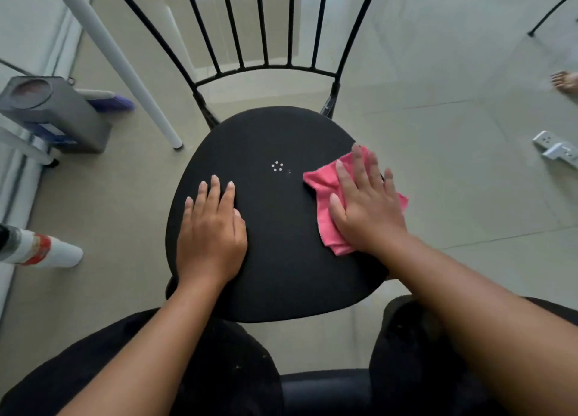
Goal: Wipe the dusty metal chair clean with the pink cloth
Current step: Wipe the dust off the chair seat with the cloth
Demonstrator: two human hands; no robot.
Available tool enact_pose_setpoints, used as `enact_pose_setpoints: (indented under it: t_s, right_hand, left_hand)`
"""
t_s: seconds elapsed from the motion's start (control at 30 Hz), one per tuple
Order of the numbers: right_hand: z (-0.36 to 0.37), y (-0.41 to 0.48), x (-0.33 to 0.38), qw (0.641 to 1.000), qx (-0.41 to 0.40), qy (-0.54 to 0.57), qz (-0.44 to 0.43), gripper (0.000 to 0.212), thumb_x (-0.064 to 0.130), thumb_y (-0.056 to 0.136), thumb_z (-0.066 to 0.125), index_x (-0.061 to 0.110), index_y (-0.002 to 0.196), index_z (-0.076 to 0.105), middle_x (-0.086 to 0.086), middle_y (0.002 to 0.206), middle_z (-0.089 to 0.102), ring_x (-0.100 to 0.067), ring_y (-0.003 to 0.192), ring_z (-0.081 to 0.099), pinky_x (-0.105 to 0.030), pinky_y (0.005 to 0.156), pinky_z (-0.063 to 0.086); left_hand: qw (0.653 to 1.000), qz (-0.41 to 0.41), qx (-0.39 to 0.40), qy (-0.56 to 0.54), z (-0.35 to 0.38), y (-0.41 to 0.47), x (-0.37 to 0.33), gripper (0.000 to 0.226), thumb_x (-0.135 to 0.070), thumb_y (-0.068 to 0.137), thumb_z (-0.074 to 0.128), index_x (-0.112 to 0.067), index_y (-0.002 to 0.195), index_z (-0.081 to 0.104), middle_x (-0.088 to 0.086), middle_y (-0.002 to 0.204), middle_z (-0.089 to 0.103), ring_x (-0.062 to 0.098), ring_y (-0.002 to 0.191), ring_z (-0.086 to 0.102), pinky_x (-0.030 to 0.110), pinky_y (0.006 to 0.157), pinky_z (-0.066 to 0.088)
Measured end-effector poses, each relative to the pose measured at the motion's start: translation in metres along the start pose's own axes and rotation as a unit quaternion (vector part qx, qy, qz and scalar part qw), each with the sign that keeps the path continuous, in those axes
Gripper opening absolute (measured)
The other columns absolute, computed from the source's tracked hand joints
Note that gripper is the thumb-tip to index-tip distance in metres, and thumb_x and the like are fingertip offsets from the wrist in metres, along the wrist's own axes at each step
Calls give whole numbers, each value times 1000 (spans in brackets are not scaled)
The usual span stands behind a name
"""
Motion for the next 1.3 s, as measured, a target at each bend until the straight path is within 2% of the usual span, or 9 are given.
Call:
enact_pose_setpoints:
  t_s: [0.1, 0.27, 0.4, 0.53, 0.7, 0.8, 0.93, 1.07, 1.3]
  right_hand:
    - [-2, 42, 48, 997, -18, 60, 42, 67, 40, 96, 21, 20, 157, 0, -3, 164, -12, -25, 149, -19, -46, 121, -9]
    - [15, -72, 83, 981, 1, 36, -189, 57, 44, 98, 27, 43, 154, 14, 5, 164, 8, -23, 151, -5, -47, 121, -1]
    - [9, -67, -9, 996, -19, 15, -82, 60, 43, 93, 27, 34, 152, 26, 0, 163, 18, -28, 151, 8, -54, 118, 17]
    - [-7, 38, 5, 994, -40, 52, 88, 62, 46, 96, 22, 35, 155, 11, -5, 165, 3, -32, 150, -7, -48, 121, -4]
    - [10, 31, 131, 995, -13, 51, -89, 58, 52, 98, 20, 40, 154, 12, 0, 165, 0, -27, 150, -14, -49, 120, -8]
    - [17, -45, 102, 986, 5, 30, -166, 56, 56, 98, 22, 45, 152, 16, 5, 164, 5, -22, 151, -7, -47, 122, -2]
    - [3, -39, 8, 996, 1, -15, -92, 60, 56, 94, 23, 45, 152, 18, 4, 165, 9, -22, 152, 0, -43, 122, -1]
    - [-12, 72, 14, 999, -20, 34, 30, 60, 53, 97, 22, 39, 155, 10, -3, 165, 0, -27, 151, -9, -45, 122, -5]
    - [-5, 113, 124, 994, -20, 18, -102, 62, 54, 96, 15, 39, 155, 8, -2, 165, -3, -26, 150, -13, -48, 121, -8]
  left_hand:
    - [1000, -2, -7, -15, -3, 0, 2, 50, -24, 99, 37, -15, 148, 36, 9, 159, 25, 24, 148, 17, 43, 120, 11]
    - [1000, 0, -4, -16, -4, 0, 0, 52, -27, 98, 30, -14, 148, 37, 11, 158, 26, 26, 147, 19, 44, 120, 12]
    - [1000, -1, -1, -6, -1, -1, -1, 51, -28, 101, 34, -14, 150, 33, 11, 159, 22, 26, 148, 15, 43, 120, 9]
    - [1000, -2, -2, -2, 0, 0, 1, 51, -29, 101, 30, -14, 149, 33, 11, 159, 23, 26, 148, 16, 44, 120, 11]
    - [1000, 6, 8, 3, -1, 0, -1, 57, -31, 95, 26, -14, 149, 34, 11, 159, 24, 25, 148, 15, 45, 120, 11]
    - [1000, 0, 7, -2, -3, 0, 0, 56, -32, 97, 25, -13, 149, 32, 11, 159, 23, 25, 148, 15, 45, 120, 11]
    - [1000, -1, 3, 6, 0, -1, -1, 56, -34, 98, 26, -14, 150, 30, 11, 160, 21, 26, 148, 14, 44, 121, 10]
    - [1000, 0, 0, 11, 2, -2, 0, 56, -33, 98, 27, -14, 150, 31, 11, 159, 22, 25, 148, 15, 43, 120, 10]
    - [1000, -8, -10, 4, 0, -1, 2, 55, -28, 96, 31, -13, 148, 37, 10, 158, 27, 24, 148, 18, 43, 120, 12]
Point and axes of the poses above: each hand's wrist, its own y-axis towards the middle knuckle, its own z-axis out of the palm, x = y × z, the point moved 9 cm from there along y, towards the middle knuckle
